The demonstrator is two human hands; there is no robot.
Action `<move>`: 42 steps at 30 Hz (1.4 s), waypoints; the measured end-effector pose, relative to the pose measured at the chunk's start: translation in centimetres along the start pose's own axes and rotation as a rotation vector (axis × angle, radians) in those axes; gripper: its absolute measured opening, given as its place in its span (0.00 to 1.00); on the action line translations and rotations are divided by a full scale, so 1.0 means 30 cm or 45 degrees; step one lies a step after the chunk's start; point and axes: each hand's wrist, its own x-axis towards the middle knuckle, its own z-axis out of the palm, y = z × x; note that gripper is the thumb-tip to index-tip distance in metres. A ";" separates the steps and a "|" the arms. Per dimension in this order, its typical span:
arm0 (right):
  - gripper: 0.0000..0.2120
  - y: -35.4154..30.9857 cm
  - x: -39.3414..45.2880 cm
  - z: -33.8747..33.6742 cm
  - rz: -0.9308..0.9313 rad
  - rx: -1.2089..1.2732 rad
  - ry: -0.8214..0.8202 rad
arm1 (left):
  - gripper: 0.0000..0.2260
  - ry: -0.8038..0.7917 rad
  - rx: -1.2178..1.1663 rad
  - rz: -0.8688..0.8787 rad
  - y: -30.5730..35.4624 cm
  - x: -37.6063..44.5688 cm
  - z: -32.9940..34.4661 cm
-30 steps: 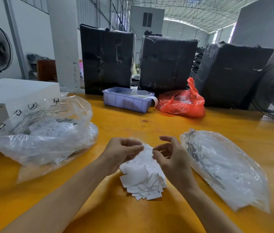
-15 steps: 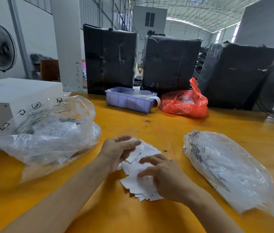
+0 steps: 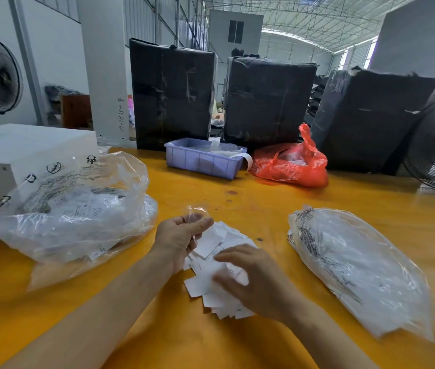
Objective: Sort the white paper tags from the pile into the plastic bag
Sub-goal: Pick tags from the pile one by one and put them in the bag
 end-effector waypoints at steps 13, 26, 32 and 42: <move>0.23 0.001 0.014 0.007 -0.012 -0.364 -0.175 | 0.03 -0.073 -0.023 -0.029 -0.002 -0.016 0.007; 0.12 0.014 0.002 -0.010 0.135 -0.070 0.110 | 0.06 -0.053 0.132 -0.003 0.002 -0.014 0.002; 0.07 0.045 0.012 -0.079 0.885 1.143 0.393 | 0.04 -0.115 0.101 -0.119 -0.006 -0.020 0.015; 0.01 0.032 0.018 -0.100 0.972 1.674 0.371 | 0.14 -0.148 0.031 -0.215 -0.041 -0.053 0.046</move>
